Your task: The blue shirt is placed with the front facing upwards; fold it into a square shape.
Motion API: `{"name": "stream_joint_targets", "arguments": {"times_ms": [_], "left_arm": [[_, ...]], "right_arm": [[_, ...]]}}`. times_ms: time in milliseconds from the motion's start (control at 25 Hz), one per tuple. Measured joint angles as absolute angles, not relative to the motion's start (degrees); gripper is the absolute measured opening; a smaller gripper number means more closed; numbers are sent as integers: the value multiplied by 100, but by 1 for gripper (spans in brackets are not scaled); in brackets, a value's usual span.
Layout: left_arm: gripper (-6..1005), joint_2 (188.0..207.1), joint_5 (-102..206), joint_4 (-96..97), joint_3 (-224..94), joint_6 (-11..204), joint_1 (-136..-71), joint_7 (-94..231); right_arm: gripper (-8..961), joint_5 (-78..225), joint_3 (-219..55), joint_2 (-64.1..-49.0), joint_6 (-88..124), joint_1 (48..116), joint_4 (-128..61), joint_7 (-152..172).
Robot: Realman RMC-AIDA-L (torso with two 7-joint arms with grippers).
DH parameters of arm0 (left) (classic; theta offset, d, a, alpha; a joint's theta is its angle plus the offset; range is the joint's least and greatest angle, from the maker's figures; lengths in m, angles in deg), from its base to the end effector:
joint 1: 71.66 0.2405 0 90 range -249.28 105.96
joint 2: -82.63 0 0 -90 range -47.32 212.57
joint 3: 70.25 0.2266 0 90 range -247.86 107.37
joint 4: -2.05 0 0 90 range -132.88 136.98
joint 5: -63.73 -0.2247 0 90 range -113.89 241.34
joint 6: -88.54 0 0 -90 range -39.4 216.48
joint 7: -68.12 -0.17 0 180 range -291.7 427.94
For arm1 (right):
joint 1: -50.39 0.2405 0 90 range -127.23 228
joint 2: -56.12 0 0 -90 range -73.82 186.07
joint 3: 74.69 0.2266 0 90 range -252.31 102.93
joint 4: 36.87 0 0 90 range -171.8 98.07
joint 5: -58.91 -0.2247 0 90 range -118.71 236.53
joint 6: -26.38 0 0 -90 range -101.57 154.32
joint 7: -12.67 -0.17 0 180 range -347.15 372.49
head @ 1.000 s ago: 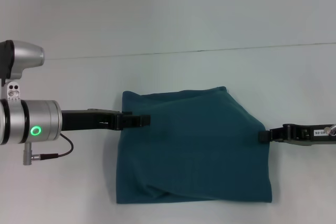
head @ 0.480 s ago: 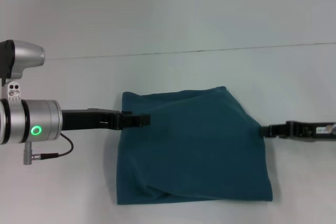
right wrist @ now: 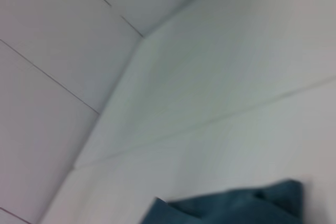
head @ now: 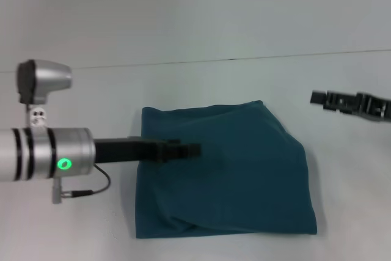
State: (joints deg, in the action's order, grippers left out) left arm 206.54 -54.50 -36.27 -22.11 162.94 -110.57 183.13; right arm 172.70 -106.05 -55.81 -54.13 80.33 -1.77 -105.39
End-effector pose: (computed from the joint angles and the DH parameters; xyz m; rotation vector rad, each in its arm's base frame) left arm -0.1882 0.3780 -0.0610 -2.6084 -1.2949 -0.5981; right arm 0.2899 0.3722 0.0613 -2.1481 1.5265 0.8328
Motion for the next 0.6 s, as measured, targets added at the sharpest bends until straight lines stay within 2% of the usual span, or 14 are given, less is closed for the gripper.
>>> {"name": "stream_joint_targets", "arguments": {"times_ms": [200,600], "left_arm": [[644,20656,-5453,-2962,-2188,15910,-11247,18003],[644,20673,-5426,-2464,-1851,15511,-11338,17836]], "right_arm": [[735,17142,-10623,-5576,-5529,8164,-117,-10517],[737,17136,-10601,-5607,-5543,8222,-112,-10414]]}}
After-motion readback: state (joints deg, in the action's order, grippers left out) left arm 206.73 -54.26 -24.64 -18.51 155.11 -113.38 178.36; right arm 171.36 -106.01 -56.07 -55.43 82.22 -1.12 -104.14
